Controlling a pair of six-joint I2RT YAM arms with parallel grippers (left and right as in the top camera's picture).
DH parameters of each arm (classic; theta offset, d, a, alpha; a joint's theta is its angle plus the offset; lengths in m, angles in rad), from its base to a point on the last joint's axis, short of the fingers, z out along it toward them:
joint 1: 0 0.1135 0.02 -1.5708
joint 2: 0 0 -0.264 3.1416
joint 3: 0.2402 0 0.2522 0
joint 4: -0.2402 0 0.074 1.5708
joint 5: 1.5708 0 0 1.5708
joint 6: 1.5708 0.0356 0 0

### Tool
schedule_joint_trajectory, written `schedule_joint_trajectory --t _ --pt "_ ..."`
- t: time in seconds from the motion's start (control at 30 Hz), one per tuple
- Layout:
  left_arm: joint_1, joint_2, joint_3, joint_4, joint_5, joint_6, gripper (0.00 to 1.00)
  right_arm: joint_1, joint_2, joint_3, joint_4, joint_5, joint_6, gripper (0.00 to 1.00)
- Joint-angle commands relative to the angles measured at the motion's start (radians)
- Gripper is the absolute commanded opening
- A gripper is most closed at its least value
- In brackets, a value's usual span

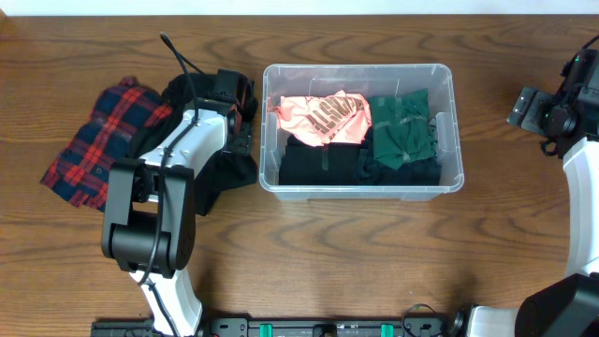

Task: Pack container
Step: 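Grasp the black garment with the left gripper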

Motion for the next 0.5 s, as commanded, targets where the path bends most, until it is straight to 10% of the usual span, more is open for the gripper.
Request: schedule_joint_trajectory --t 0.0,0.1,0.47 --pt "0.008 0.065 -0.02 -0.026 0.047 -0.007 0.36 -0.003 0.002 0.003 -0.002 0.003 0.0 0.99" --pt "0.008 0.065 -0.02 -0.029 0.046 -0.007 0.06 -0.003 0.002 0.003 -0.002 0.003 0.0 0.99" --pt "0.008 -0.061 0.011 -0.05 -0.101 0.093 0.06 -0.003 0.002 0.003 -0.002 0.003 0.0 0.99"
